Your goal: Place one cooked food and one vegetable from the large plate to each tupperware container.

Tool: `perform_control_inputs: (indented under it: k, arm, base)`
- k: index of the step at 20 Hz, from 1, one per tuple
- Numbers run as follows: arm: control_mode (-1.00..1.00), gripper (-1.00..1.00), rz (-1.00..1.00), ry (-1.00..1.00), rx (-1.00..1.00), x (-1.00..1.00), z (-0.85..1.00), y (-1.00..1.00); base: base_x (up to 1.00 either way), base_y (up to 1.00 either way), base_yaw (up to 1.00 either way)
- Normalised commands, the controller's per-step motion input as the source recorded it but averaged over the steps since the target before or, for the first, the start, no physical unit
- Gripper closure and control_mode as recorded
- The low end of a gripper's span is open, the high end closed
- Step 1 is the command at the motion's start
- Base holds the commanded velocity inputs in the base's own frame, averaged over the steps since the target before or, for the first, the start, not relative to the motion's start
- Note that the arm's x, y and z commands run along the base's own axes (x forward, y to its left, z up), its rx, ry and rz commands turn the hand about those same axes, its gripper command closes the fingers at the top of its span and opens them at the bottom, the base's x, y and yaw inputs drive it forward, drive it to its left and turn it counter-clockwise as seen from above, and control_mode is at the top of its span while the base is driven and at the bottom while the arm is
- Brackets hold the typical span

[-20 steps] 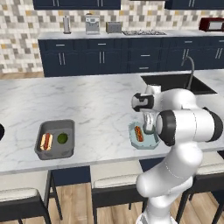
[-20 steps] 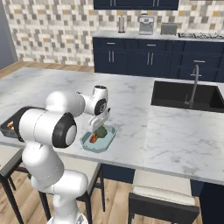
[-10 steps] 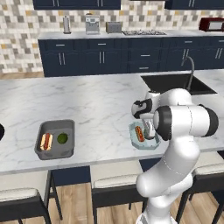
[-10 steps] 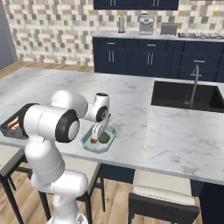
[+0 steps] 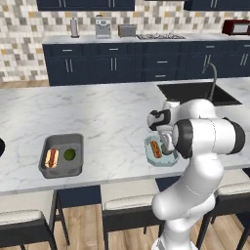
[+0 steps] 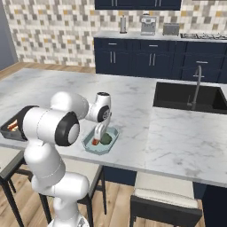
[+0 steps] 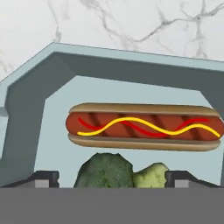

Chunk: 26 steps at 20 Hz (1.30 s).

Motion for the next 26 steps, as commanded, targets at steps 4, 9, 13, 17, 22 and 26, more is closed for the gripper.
perform_control_inputs:
  k: [4,9,13,17,22,26]
  arm:
    - [-1.00,-1.00,0.01,-0.14,0.00,-0.19,0.30,0.00]
    - [-1.00,-1.00,0.00,-0.36,0.00,-0.55,0.77,0.00]
    - [-1.00,-1.00,-0.03,-0.31,0.00,-0.66,1.00,0.00]
    - [-1.00,-1.00,-0.04,-0.30,0.00,-0.59,1.00,0.02]
    - [-1.00,-1.00,-0.05,-0.49,0.00,-0.70,1.00,0.00]
    - [-1.00,-1.00,-0.04,-0.44,0.00,-0.80,1.00,0.00]
  base:
    - [0.00,0.00,0.00]
    - [0.00,0.00,0.00]
    - [0.00,0.00,0.00]
    - [0.00,0.00,0.00]
    - [0.00,0.00,0.00]
    - [0.00,0.00,0.00]
